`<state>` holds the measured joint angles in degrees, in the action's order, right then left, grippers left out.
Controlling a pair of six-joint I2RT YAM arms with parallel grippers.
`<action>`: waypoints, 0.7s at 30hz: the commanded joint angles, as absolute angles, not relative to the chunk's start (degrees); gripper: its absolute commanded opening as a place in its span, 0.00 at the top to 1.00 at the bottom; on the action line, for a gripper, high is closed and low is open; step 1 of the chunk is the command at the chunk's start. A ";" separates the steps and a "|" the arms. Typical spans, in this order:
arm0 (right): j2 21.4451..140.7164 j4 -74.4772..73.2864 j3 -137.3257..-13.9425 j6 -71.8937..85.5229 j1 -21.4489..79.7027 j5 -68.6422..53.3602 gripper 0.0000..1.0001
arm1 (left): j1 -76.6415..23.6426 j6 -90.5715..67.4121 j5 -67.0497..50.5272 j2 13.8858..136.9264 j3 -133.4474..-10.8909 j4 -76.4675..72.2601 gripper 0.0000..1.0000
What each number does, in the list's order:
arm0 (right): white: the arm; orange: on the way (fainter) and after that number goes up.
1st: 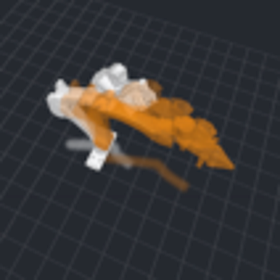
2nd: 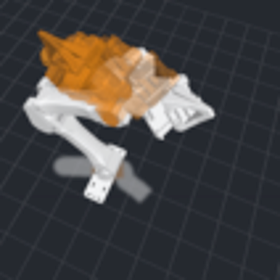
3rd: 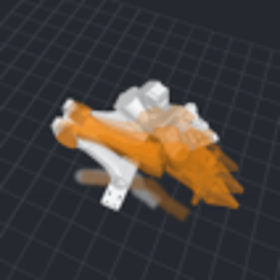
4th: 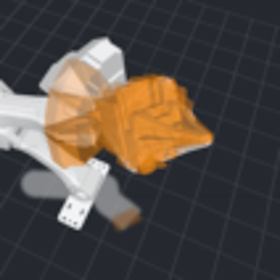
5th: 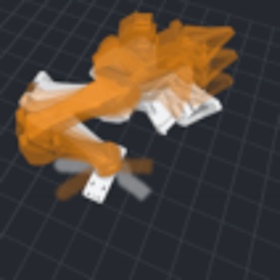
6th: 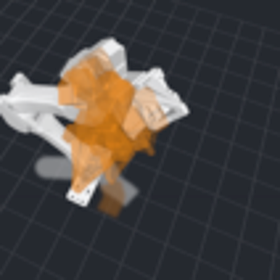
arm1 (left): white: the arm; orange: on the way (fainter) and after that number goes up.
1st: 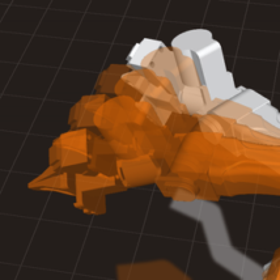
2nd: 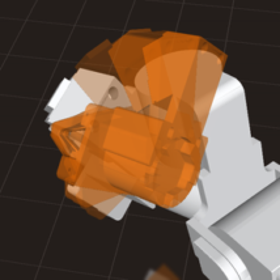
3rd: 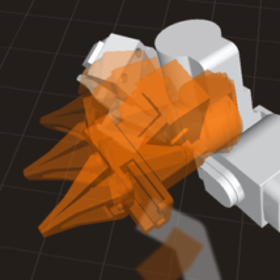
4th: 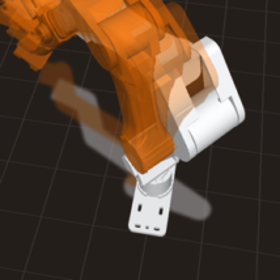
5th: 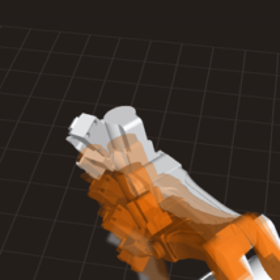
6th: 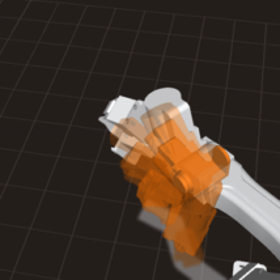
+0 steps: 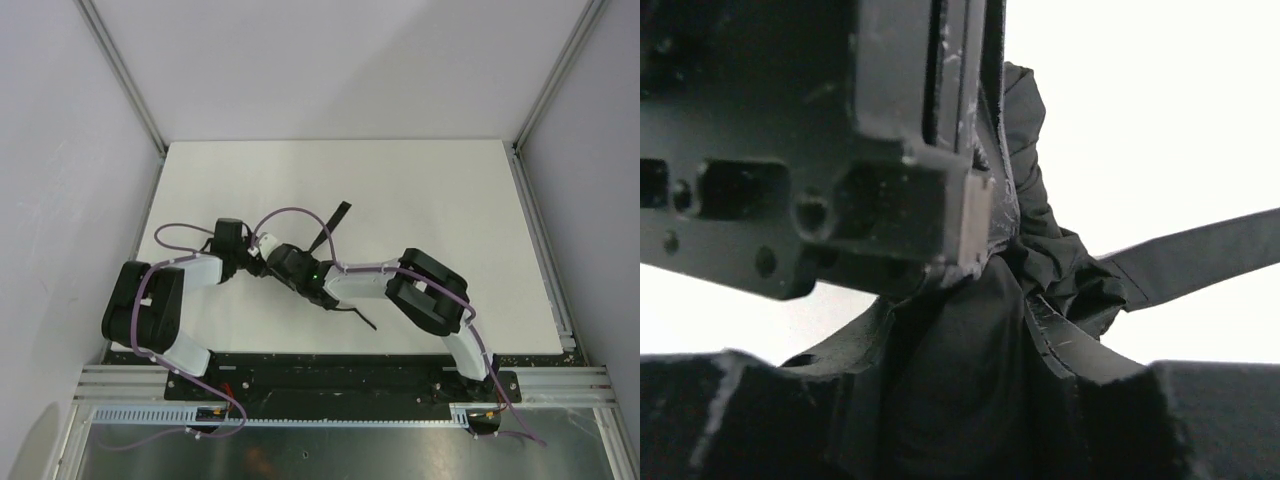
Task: Put away the umbrella
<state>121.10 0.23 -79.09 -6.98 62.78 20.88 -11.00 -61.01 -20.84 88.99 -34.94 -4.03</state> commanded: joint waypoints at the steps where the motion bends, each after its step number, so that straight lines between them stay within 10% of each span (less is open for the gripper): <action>1: 126.71 0.97 -75.89 -1.96 62.04 21.28 0.81 | -11.60 -56.67 -14.05 90.03 -33.54 7.12 1.00; 5: 128.69 -1.27 -73.81 4.72 59.24 8.07 0.99 | -12.09 -54.64 -13.16 88.29 -34.85 7.09 0.96; 13: 131.05 0.87 -68.55 15.25 52.25 -18.21 1.00 | -12.16 -51.97 -13.03 84.12 -36.99 7.06 0.08; 21: 130.34 4.24 -67.74 22.92 48.75 -32.37 1.00 | -12.22 -51.38 -13.22 82.20 -36.33 7.09 0.01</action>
